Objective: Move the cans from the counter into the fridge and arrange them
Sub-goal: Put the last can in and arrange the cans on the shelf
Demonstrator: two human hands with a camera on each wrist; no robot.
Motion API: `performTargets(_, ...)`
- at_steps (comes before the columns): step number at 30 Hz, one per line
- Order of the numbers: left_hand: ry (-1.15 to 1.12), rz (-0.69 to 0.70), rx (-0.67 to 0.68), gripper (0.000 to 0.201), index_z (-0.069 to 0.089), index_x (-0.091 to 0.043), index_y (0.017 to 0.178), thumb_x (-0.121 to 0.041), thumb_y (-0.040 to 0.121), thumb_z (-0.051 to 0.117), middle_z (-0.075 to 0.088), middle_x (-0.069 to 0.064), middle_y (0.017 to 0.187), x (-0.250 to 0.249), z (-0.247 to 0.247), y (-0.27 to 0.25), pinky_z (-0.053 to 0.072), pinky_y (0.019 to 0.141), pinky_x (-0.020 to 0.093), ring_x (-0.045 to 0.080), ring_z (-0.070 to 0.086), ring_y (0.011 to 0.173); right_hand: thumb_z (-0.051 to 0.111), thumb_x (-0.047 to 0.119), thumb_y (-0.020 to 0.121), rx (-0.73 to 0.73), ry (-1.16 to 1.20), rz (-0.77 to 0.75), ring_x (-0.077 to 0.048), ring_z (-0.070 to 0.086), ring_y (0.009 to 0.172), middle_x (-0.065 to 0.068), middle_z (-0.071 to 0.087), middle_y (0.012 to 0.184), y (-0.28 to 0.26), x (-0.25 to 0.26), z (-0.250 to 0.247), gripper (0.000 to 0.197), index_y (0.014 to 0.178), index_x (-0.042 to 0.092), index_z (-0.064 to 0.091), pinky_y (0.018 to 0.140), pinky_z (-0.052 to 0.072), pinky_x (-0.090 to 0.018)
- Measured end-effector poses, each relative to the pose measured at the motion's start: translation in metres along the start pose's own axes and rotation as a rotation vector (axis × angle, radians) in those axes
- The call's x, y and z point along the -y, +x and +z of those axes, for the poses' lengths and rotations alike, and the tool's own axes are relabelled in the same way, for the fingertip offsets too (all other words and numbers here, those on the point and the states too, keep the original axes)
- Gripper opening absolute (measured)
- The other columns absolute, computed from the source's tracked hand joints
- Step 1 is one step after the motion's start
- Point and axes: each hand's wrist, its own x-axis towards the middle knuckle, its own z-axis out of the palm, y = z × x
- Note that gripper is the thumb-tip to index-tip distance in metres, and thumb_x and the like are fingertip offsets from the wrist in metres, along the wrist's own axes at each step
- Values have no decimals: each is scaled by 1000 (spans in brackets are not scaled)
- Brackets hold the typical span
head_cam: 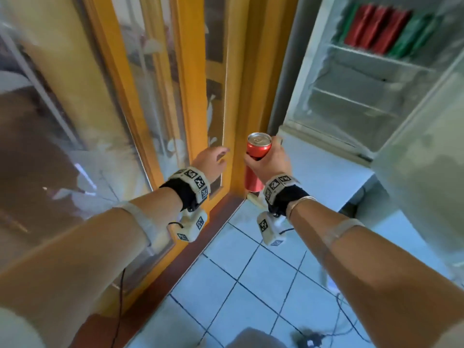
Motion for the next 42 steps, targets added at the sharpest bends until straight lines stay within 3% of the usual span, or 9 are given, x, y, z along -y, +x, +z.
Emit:
performTargets(3,-11,67,95,39,52,-16,131,-18,92,48,55,4,135,-17,21,53,46,98,29,22,58,117,72,53,67,-56,-7,66,-25,62,94,-4,61,106,37,-19,-14,65,115,19,42,82,51,-35)
performTargets(6,-32,120,150,41,50,-19,132,-14,91,48,53,1,136,-41,46,106,47,84,26,20,60,107,72,50,69,-120,-19,139,-23,62,96,-3,62,108,76,-43,-29,64,117,19,42,82,50,-33)
performTargets(10,-69,180,177,41,50,-18,132,-11,92,46,53,1,136,-70,76,166,42,97,24,20,51,125,71,51,72,-140,-54,186,-24,62,101,-5,62,114,127,-74,-43,66,120,19,40,80,47,-30)
performTargets(13,-53,201,194,39,52,-17,131,-11,93,45,56,3,133,-99,100,223,43,89,24,23,53,121,72,51,72,-175,-48,221,-23,62,102,-4,62,114,176,-101,-63,67,122,18,40,82,49,-33)
performTargets(17,-48,263,211,38,54,-15,128,-9,91,48,58,7,130,-146,122,300,47,98,36,26,57,117,72,48,73,-228,-32,232,-22,62,99,-3,63,110,242,-130,-102,64,120,16,41,80,48,-30)
performTargets(23,-81,310,257,39,53,-14,130,-9,92,46,56,9,134,-203,147,386,41,104,29,26,53,122,76,44,69,-336,34,259,-21,61,99,-2,62,112,328,-163,-147,64,119,18,44,85,48,-32)
performTargets(26,-81,353,286,40,51,-11,132,-8,92,47,54,9,136,-228,160,432,38,108,30,26,52,124,76,44,69,-405,-4,270,-19,60,91,-1,64,107,366,-176,-163,59,113,18,47,77,45,-26)
performTargets(30,-87,415,311,40,50,-10,132,-9,92,47,53,11,135,-262,170,493,37,108,34,28,50,126,75,43,68,-485,-33,299,-22,61,95,-3,64,107,416,-186,-180,55,107,17,47,83,49,-31)
performTargets(42,-203,665,387,36,55,-8,127,-7,92,45,56,11,133,-358,172,638,42,104,36,28,54,120,73,49,71,-784,-127,378,-12,57,83,6,59,94,552,-189,-270,60,114,14,49,76,46,-27)
